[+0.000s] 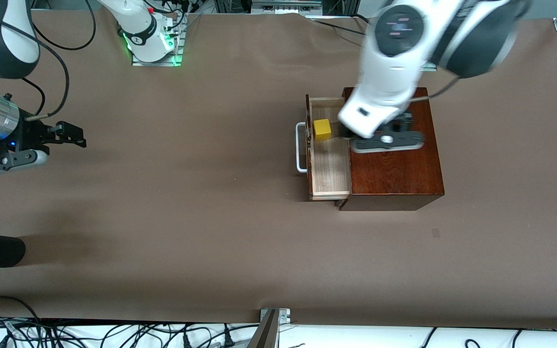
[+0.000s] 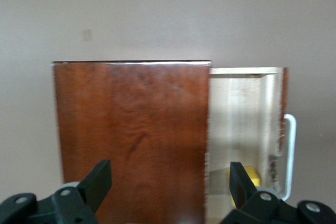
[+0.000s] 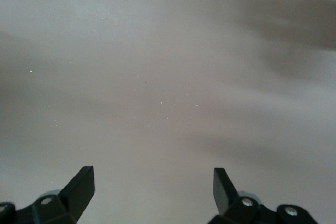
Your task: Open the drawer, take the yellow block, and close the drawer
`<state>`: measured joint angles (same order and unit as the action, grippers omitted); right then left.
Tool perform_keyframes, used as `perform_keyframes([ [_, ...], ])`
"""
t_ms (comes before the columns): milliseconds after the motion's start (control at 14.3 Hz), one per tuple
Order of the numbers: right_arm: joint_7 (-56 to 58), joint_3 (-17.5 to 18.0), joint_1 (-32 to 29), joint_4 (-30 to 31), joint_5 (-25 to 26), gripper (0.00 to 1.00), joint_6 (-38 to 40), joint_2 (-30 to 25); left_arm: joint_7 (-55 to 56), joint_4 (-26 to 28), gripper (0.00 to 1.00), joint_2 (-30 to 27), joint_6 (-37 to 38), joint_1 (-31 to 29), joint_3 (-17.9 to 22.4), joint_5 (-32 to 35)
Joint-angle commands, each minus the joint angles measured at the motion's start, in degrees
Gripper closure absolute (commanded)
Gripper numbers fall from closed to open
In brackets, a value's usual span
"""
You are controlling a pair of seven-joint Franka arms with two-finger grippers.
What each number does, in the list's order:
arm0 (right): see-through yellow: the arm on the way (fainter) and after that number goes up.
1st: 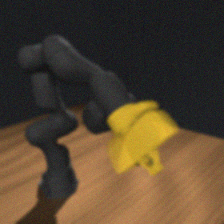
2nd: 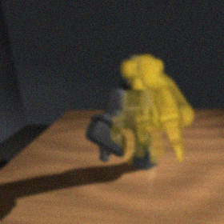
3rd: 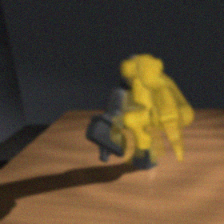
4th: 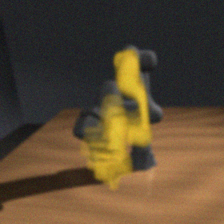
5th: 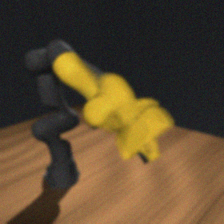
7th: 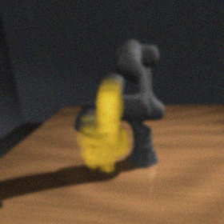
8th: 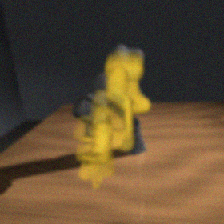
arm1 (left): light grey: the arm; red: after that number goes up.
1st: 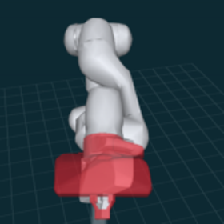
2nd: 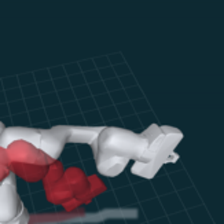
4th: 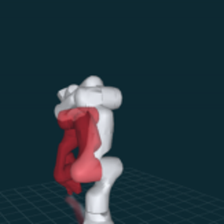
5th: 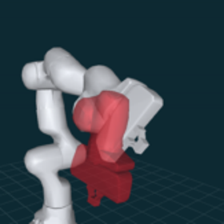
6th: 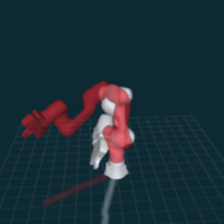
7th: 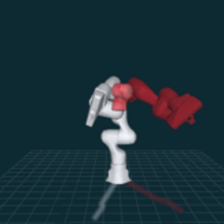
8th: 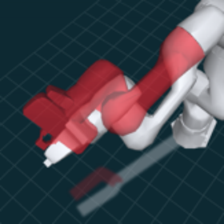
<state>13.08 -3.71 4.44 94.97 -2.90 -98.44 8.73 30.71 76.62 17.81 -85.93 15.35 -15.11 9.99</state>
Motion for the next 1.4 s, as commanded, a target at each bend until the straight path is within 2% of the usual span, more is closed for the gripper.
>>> perform_keyframes([
  [0, 3.8, 0.1, 4.9, -1.3, -0.4, 0.00, 1.5, 0.5, -13.1, 1.3, 0.00, -3.1, 1.6, -7.2, -0.3, -3.9],
  [140, 8.5, 0.2, 7.6, -1.3, -0.5, 0.00, 1.6, 1.3, -21.0, 1.6, 0.00, -3.7, 0.9, -13.6, 0.0, -6.7],
  [210, 9.8, 0.2, 9.4, -1.3, -0.7, 0.00, 1.6, 1.4, -24.3, 2.5, 0.00, -4.4, 0.6, -14.6, 0.9, -8.1],
  [280, 12.0, 0.5, 12.4, -1.3, -0.6, 0.00, 1.6, 1.4, -27.9, 4.5, 0.00, -6.1, -0.4, -14.7, 3.8, -8.5],
  [350, 13.8, 0.7, 15.1, -1.4, -0.7, 0.00, 1.5, 1.4, -29.3, 9.0, 0.00, -9.2, -3.4, -14.7, 5.6, -8.7],
  [490, 14.9, 1.2, 21.2, -2.0, -1.0, 0.00, 0.4, 2.4, -28.9, 19.5, 0.00, -16.0, -13.5, -15.3, 6.7, -8.8],
  [630, 14.8, 2.1, 27.4, -5.8, -0.4, 0.00, 0.0, 5.0, -28.6, 25.0, 0.00, -19.8, -17.8, -15.3, 7.5, -8.8],
  [770, 15.0, 2.2, 32.0, -11.6, -0.7, 0.00, -0.3, 9.1, -27.8, 25.7, 0.00, -20.6, -18.4, -15.3, 8.2, -8.8],
  [979, 14.7, 2.3, 40.0, -17.3, -0.4, 0.00, -2.4, 13.4, -28.1, 23.3, 0.00, -19.5, -15.3, -15.6, 8.2, -8.8],
  [1189, 14.7, 2.2, 46.9, -19.0, -0.1, 0.00, -11.9, 18.8, -28.0, 23.0, 0.00, -19.2, -14.4, -16.1, 8.2, -8.8],
  [1329, 14.7, 2.1, 49.8, -22.6, 1.0, 0.00, -17.0, 24.0, -28.2, 23.0, 0.00, -19.3, -13.0, -16.4, 8.1, -9.0],
])
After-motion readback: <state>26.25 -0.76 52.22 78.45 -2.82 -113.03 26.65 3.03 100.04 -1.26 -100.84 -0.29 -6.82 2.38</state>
